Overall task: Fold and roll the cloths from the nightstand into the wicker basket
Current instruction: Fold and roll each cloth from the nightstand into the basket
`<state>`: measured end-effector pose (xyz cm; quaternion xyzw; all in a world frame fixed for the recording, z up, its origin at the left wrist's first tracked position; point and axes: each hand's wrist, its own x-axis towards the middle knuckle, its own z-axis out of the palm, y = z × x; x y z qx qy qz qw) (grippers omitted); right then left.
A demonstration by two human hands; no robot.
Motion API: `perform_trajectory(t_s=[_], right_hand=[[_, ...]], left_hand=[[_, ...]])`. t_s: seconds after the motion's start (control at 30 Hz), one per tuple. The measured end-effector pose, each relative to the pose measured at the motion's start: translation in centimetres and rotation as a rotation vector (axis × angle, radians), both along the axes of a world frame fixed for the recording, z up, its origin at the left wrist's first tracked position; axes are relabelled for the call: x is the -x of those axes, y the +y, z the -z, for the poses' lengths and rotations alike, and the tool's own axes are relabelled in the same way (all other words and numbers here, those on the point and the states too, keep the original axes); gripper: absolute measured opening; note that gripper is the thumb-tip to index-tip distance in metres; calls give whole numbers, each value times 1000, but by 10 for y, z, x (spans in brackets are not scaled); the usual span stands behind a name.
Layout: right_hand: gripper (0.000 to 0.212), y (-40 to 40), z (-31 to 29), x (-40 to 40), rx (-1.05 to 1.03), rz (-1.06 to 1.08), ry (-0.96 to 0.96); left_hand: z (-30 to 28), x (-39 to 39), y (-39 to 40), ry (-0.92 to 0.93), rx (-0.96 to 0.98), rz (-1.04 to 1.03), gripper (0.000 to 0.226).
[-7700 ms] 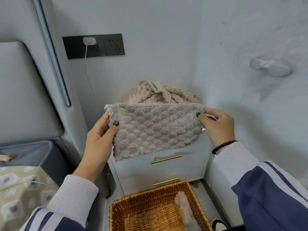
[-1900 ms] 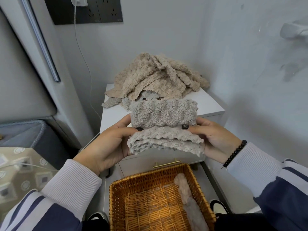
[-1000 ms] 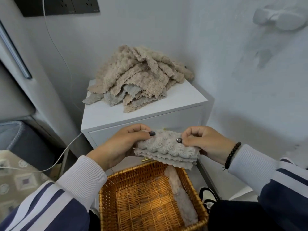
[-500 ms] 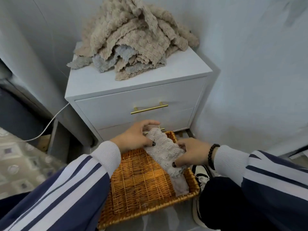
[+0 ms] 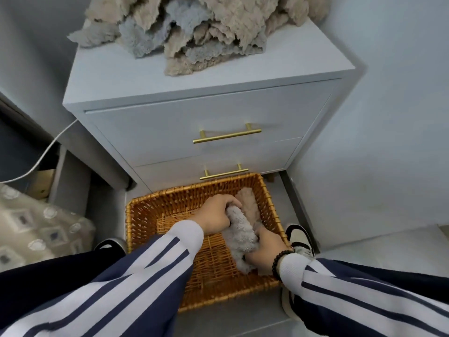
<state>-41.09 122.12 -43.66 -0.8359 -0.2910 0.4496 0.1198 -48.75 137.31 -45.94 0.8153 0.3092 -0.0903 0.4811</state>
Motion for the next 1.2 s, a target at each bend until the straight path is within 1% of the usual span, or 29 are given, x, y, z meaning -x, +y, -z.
perform_trajectory(t_s=[0.07,0.2,0.23,0.33,0.43,0.57,0.63,0.77,0.87,0.97,1.03,1.1,1.13,1.2], right_hand=[[33,2,15,2,43,33,-1],[52,4,58,8,111,84,-42],[52,4,68,10,106,107,-63],[40,4,81,13,168,108,-53],[35,1,97,12,223,91,-23],[37,-2,121,17,264,34,-15],[40,-2,124,14,278,5,-40],[46,-1,126,3,344,-74,-33],[48,-3,127,-1,389,-123,-74],[45,0,120,-2,447,-233,-132],[39,3,113,-2,473,-368,-245],[35,8,106,1,448,-566,-369],[33,9,104,4,414,-697,-436],[33,10,107,8,279,-980,-570]], left_hand=[[12,-3,-1,49,-49,31,51],[39,-7,-1,104,-134,84,40],[46,-8,-2,118,-147,99,37],[63,-13,-4,169,-166,157,35],[83,-17,-4,209,-154,213,32],[107,-22,-5,246,-138,256,29],[116,-24,-7,253,-120,264,29],[132,-32,-15,220,-50,223,30],[136,-38,-22,160,1,174,27],[135,-39,-27,119,-3,133,26],[136,-38,-26,149,-48,82,28],[136,-35,-21,216,-60,30,32],[135,-35,-18,255,-32,15,31],[134,-34,-13,324,81,-21,28]])
